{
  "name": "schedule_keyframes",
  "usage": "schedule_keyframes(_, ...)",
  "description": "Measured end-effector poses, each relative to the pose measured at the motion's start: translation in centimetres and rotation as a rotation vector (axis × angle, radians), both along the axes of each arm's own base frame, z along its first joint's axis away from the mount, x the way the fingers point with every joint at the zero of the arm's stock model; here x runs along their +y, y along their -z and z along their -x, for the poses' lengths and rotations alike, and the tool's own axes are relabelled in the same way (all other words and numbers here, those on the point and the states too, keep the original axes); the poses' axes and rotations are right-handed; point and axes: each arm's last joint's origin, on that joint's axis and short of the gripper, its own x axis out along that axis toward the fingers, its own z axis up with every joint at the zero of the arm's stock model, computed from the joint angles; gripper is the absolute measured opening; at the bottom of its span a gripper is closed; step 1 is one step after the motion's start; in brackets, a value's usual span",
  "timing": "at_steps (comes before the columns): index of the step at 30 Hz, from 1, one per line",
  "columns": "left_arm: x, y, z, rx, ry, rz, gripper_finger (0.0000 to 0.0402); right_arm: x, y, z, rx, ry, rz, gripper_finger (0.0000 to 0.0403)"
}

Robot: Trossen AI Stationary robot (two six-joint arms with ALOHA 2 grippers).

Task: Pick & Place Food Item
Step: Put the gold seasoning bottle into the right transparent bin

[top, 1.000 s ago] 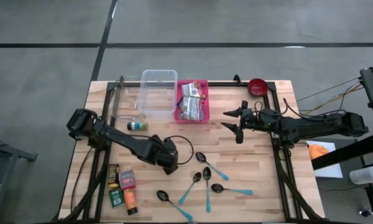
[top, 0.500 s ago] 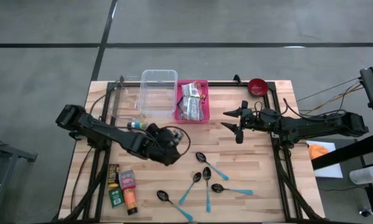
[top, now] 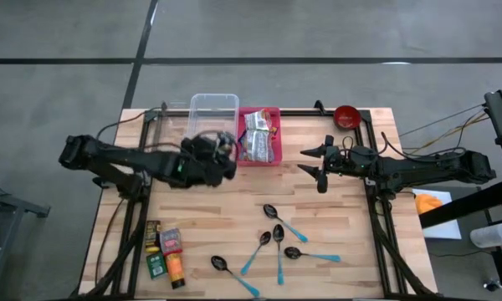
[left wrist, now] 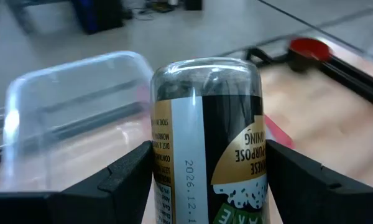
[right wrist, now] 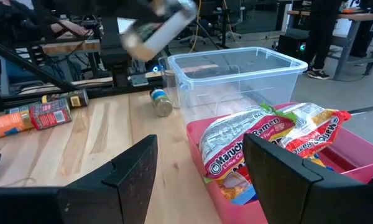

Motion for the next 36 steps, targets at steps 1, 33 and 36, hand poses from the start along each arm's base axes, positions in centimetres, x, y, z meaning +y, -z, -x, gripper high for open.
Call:
schedule_keyframes(1,0.8,-0.1,0.1,-0.006,-0.027,0.006,0.0268,0.0,0.0,0.0,0.0,0.0,0.0,0.0235)
schedule_keyframes(33,18.5,3.5,2.7,0.084,-0.209,0.417,0.0268,0.0,0.0,0.0,0.002,0.0,0.0,0.0235)
schedule_keyframes(36,19.4,4.6,2.5,0.085,-0.217,0.479,0.0268,0.0,0.0,0.0,0.003,0.0,0.0,0.0235)
